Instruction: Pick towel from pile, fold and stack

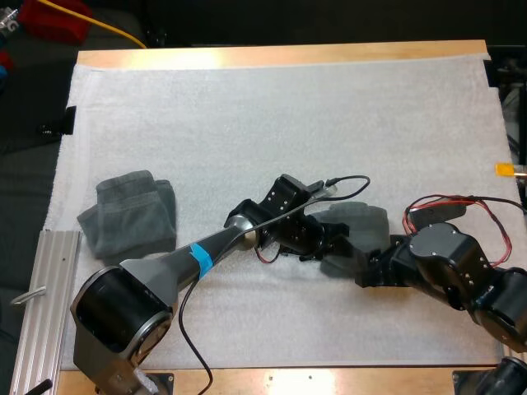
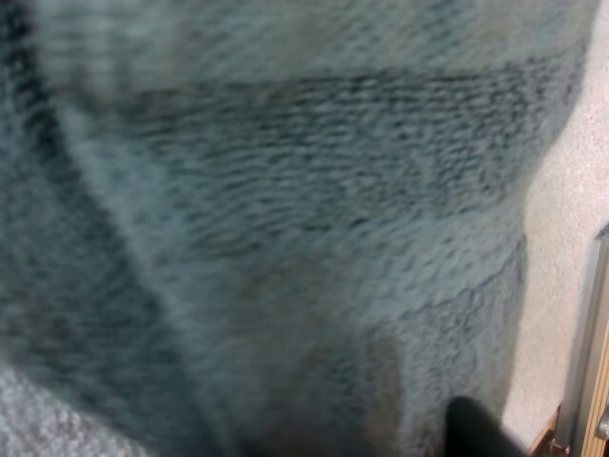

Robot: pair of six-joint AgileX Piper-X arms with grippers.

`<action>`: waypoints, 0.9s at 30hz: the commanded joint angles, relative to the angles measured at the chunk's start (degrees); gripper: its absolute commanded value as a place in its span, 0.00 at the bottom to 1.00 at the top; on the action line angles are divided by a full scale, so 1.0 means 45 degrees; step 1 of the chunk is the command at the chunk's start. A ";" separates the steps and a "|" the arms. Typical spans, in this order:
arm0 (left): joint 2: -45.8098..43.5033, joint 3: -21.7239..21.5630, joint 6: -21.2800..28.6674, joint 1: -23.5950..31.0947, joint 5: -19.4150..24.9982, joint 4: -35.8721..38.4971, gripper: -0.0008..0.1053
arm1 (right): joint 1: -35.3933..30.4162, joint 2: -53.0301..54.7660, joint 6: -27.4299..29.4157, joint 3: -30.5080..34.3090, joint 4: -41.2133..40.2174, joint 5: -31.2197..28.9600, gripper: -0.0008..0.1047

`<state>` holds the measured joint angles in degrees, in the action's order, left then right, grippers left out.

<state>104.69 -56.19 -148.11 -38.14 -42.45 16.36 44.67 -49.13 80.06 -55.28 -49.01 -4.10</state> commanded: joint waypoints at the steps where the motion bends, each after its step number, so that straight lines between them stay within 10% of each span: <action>1: -0.0038 -0.0078 0.0071 -0.0078 -0.0168 0.0032 0.25 | 0.0001 0.0093 0.0075 0.0022 -0.0031 0.0025 0.62; 5: -0.0038 -0.0078 0.0622 -0.0078 -0.0227 0.0032 0.02 | 0.0001 0.0093 0.0075 0.0022 -0.0031 0.0121 0.62; 27: -0.2992 -0.0078 0.5237 0.2383 0.0428 0.3686 0.01 | 0.0001 0.0093 -0.0363 0.0022 0.1476 0.3090 0.62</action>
<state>92.15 -56.19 -125.79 -27.63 -40.83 32.36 44.67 -49.13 78.64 -55.28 -43.34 9.07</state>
